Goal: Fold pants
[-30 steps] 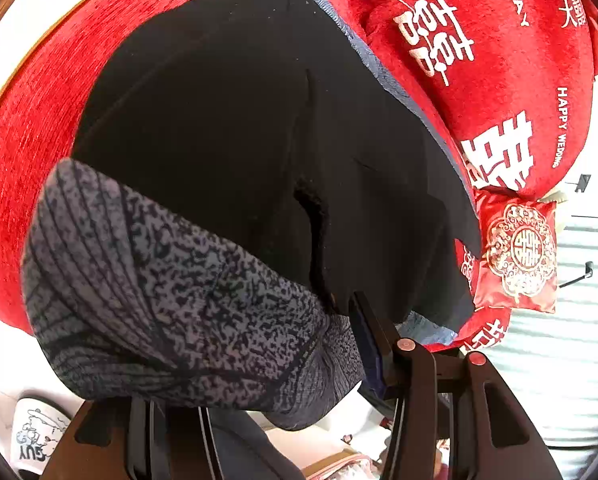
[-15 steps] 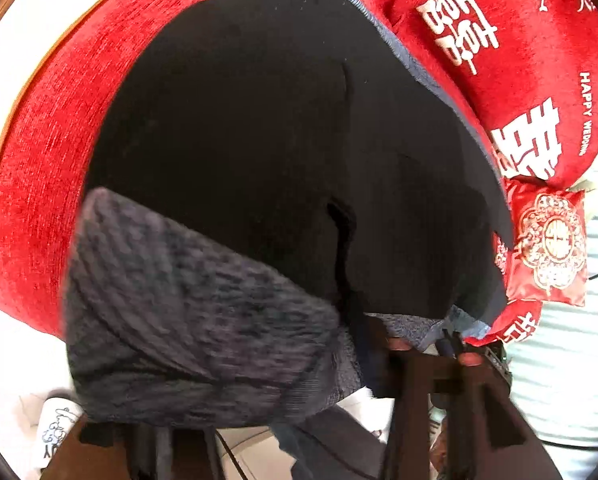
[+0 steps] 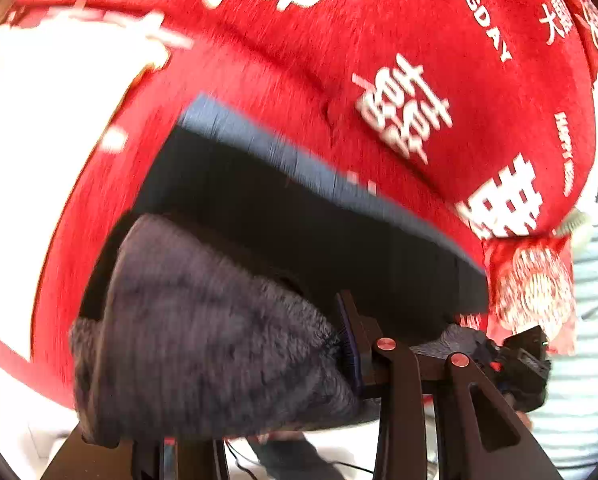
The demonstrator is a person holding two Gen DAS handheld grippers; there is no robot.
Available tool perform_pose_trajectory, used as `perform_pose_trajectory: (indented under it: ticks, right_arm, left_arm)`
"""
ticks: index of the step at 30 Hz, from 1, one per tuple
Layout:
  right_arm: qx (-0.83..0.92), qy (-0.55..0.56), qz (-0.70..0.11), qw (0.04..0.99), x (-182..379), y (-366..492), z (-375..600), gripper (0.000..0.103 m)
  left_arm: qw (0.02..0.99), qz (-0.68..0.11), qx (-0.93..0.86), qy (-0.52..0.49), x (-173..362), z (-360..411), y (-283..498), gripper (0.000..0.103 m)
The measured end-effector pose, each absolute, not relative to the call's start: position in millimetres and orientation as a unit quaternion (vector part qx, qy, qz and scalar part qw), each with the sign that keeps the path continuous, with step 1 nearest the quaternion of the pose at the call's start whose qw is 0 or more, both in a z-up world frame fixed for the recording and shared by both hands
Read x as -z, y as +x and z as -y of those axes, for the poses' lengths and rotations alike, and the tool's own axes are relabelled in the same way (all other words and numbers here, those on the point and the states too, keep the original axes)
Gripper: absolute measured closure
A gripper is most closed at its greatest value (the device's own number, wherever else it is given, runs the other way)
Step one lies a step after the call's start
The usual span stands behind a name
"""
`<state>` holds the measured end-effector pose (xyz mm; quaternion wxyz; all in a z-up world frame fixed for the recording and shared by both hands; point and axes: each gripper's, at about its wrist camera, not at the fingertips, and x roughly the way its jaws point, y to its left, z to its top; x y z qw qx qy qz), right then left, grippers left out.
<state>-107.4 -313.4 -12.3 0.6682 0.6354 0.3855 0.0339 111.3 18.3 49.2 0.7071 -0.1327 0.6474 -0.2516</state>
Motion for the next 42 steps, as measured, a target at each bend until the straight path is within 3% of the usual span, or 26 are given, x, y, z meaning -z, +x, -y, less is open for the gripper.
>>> perform_pose_trajectory:
  ticks: [2,6,11,15,16,17,18,20,26,32,33,38,42]
  right_arm:
    - [-0.045,0.612,-0.418,0.669,9.6,-68.2,332.8,0.095]
    - [-0.046,0.566,-0.483,0.667,31.5,5.9,366.2,0.093]
    - [-0.02,0.52,-0.55,0.653,90.0,64.8,384.5,0.093]
    - [-0.021,0.544,-0.541,0.641,105.6,69.7,393.5,0.093]
    - [-0.023,0.542,-0.543,0.641,103.9,69.1,394.3,0.091]
    - [-0.025,0.529,-0.548,0.648,95.1,68.5,392.7,0.084]
    - [-0.027,0.507,-0.553,0.661,84.0,68.0,390.7,0.063]
    - [-0.037,0.468,-0.551,0.69,60.0,69.2,385.0,0.037]
    - [-0.083,0.349,-0.538,0.763,2.7,65.1,335.3,0.041]
    - [-0.088,0.263,-0.619,0.735,54.4,104.6,294.8,0.044]
    - [-0.079,0.259,-0.624,0.733,59.8,108.6,297.3,0.048]
    - [-0.048,0.352,-0.572,0.739,49.5,103.6,349.1,0.047]
    - [-0.043,0.389,-0.548,0.739,30.5,70.4,373.4,0.028]
  left_arm:
    - [0.722,-0.638,0.239,-0.121,-43.3,-0.2,139.1,0.066]
    - [0.748,-0.631,0.184,-0.095,-10.9,22.6,179.7,0.05]
    - [0.749,-0.642,0.131,-0.094,41.8,37.5,212.6,0.046]
    - [0.77,-0.626,0.106,-0.061,39.9,51.9,219.9,0.027]
    - [0.777,-0.621,0.094,-0.044,32.6,52.3,220.5,0.027]
    - [0.782,-0.615,0.092,-0.041,23.9,48.9,220.5,0.027]
    - [0.786,-0.609,0.093,-0.045,14.7,43.4,219.8,0.027]
    - [0.797,-0.597,0.084,-0.04,-7.2,31.3,216.8,0.027]
    - [0.795,-0.599,0.089,0.042,-10.8,34.1,189.7,0.027]
    - [0.772,-0.627,0.051,0.089,45.2,59.0,169.6,0.025]
    - [0.779,-0.616,0.047,0.102,46.5,61.3,166.6,0.018]
    - [0.773,-0.625,0.046,0.104,50.1,58.7,165.6,0.016]
    - [0.77,-0.622,0.051,0.135,39.4,67.5,155.8,0.016]
